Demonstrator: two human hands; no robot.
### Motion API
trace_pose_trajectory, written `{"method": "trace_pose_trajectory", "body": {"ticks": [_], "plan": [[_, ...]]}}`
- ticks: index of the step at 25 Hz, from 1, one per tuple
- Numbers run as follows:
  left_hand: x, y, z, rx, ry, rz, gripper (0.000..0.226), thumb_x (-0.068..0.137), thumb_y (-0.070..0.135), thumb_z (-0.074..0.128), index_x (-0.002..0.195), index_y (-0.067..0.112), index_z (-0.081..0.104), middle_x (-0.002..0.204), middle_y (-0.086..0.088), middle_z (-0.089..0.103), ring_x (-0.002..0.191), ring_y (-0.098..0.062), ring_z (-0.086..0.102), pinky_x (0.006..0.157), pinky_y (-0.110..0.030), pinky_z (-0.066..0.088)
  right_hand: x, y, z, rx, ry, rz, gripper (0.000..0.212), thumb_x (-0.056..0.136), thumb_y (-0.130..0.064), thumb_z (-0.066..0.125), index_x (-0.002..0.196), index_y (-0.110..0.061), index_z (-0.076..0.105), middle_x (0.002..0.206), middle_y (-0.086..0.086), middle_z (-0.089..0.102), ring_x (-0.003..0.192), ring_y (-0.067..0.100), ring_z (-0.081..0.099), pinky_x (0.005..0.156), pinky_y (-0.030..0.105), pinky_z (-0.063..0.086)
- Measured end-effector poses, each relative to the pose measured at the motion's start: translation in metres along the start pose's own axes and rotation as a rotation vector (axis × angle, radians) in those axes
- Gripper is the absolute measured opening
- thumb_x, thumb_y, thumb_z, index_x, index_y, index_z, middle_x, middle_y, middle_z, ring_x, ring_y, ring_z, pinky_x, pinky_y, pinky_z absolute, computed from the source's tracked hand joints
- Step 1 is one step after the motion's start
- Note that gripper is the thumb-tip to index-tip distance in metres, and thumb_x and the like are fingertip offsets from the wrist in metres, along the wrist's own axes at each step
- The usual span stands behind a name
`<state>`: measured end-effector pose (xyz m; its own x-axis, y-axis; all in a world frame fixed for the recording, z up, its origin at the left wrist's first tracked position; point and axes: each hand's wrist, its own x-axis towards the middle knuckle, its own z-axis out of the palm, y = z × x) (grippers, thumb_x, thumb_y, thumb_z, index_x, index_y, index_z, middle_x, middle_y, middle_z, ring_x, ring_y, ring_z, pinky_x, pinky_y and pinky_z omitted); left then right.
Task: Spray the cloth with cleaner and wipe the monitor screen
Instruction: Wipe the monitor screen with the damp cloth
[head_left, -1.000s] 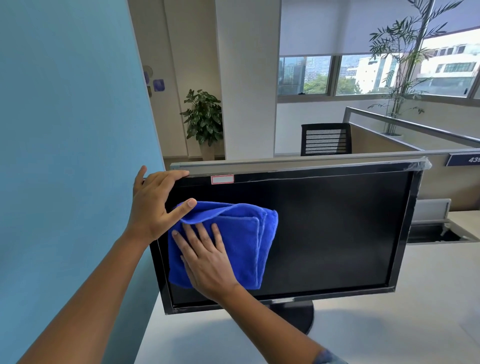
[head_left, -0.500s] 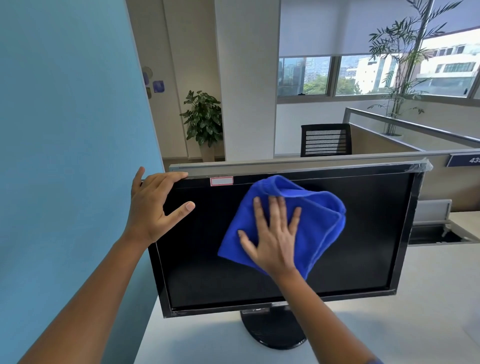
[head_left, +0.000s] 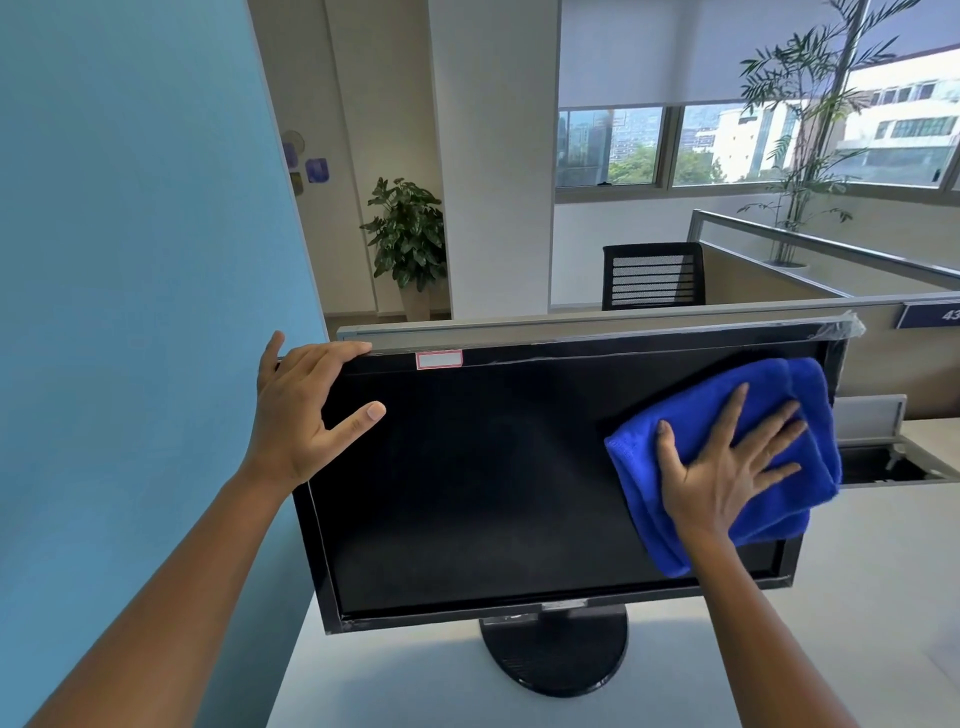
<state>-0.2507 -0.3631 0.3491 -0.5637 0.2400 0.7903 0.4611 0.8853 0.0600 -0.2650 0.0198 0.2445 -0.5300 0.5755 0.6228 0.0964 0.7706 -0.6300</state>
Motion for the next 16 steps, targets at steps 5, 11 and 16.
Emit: {"method": "trace_pose_trajectory", "body": {"ticks": [5,11,16], "plan": [[-0.001,0.0,0.0,0.001,0.001,-0.007,0.072,0.088,0.071,0.027,0.118,0.015,0.06,0.113,-0.006,0.066,0.11,-0.027,0.058,0.115,-0.052,0.009,-0.02,-0.027,0.002,0.108,-0.084,0.096,0.104,0.071,-0.088,0.021,0.15,-0.025,-0.005,0.155,0.023,-0.006,0.141,0.044,-0.009,0.106,0.069,-0.002],[-0.001,0.001,-0.002,0.026,-0.022,0.01,0.073,0.086,0.073,0.03,0.12,0.014,0.058,0.114,-0.006,0.065,0.109,-0.027,0.057,0.114,-0.045,0.013,-0.07,-0.077,0.011,0.038,-0.243,-0.176,0.121,0.059,-0.092,0.036,0.15,-0.022,-0.002,0.154,0.027,-0.008,0.14,0.047,-0.012,0.104,0.07,-0.006],[-0.002,0.002,-0.006,0.032,-0.035,0.001,0.078,0.084,0.076,0.027,0.121,0.014,0.058,0.115,-0.004,0.064,0.107,-0.026,0.055,0.098,-0.038,0.028,-0.111,-0.102,0.02,-0.031,-0.347,-0.427,0.122,0.056,-0.091,0.044,0.15,-0.026,0.002,0.153,0.026,-0.002,0.139,0.05,-0.007,0.102,0.074,-0.004]]}}
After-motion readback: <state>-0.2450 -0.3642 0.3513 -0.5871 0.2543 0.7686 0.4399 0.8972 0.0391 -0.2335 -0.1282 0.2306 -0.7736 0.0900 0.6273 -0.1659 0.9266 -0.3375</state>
